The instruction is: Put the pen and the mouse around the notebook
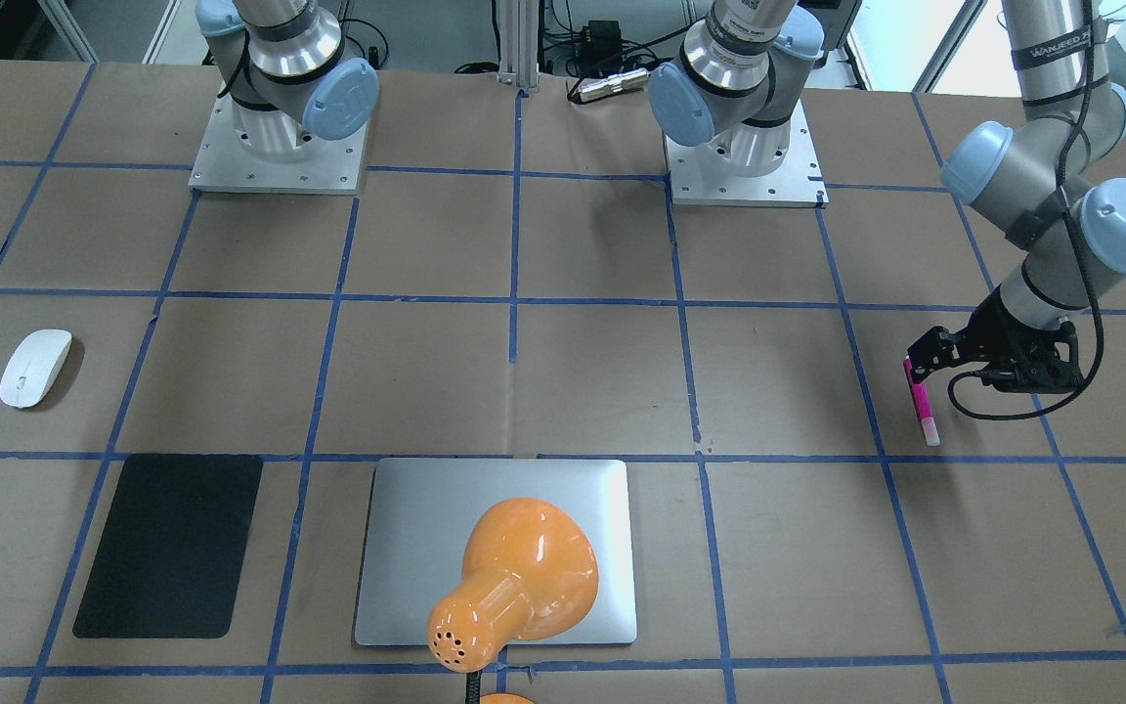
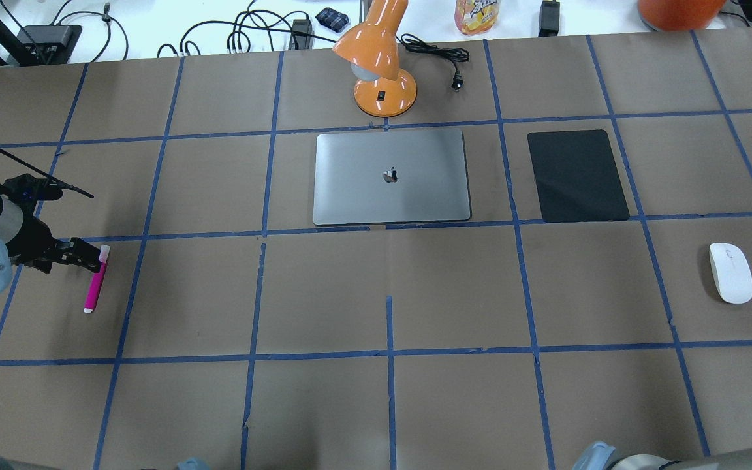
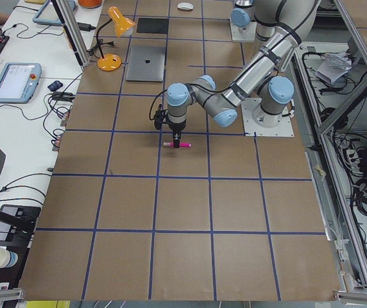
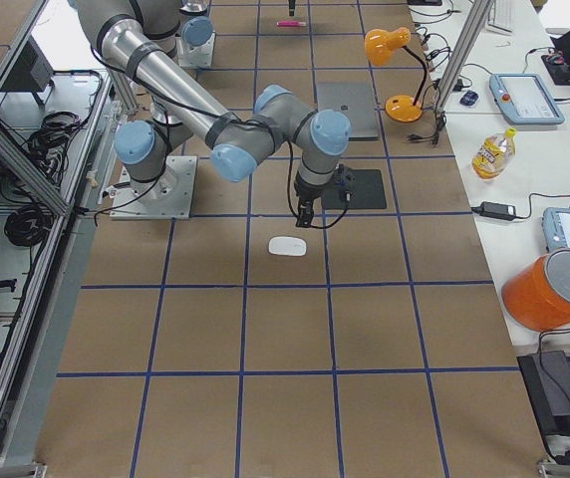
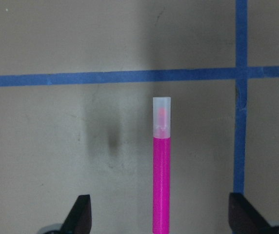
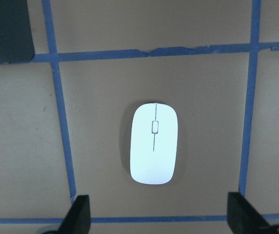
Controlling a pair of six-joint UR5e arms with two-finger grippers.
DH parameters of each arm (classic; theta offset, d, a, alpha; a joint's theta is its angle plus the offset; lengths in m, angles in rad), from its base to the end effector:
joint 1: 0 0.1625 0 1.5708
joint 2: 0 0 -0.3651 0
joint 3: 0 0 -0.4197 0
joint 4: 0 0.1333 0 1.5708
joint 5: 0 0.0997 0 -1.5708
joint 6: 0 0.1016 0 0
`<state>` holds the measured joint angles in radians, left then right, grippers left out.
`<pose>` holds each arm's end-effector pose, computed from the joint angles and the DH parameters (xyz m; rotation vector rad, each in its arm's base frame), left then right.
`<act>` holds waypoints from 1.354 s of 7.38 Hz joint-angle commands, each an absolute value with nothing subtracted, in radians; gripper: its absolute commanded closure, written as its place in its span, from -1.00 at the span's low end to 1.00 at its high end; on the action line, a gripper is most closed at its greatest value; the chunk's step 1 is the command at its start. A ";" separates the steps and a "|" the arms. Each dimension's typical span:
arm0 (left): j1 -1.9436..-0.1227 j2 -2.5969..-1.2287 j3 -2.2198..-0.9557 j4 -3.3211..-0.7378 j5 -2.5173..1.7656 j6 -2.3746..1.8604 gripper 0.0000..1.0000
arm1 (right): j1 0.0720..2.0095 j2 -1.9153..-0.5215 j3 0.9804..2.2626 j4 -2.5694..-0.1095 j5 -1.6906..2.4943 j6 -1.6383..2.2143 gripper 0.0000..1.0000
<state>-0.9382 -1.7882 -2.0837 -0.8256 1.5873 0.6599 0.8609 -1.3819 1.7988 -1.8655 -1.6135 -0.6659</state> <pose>0.1851 -0.4751 0.1389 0.0424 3.1192 -0.0030 -0.2534 -0.4928 0.2383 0.0640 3.0906 0.1880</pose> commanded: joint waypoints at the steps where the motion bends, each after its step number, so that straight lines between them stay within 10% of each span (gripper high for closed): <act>1: -0.937 -1.799 -2.086 -0.810 1.589 0.658 -1.00 | 0.827 -1.348 1.894 -1.988 -1.609 -0.673 -1.00; 9: -0.971 -1.891 -2.077 -0.752 1.592 0.658 -0.91 | 0.825 -1.212 2.023 -2.301 -1.611 -0.672 -0.98; 10: -0.977 -1.893 -2.083 -0.752 1.594 0.658 -0.63 | 0.825 -1.213 2.023 -2.299 -1.611 -0.670 -0.51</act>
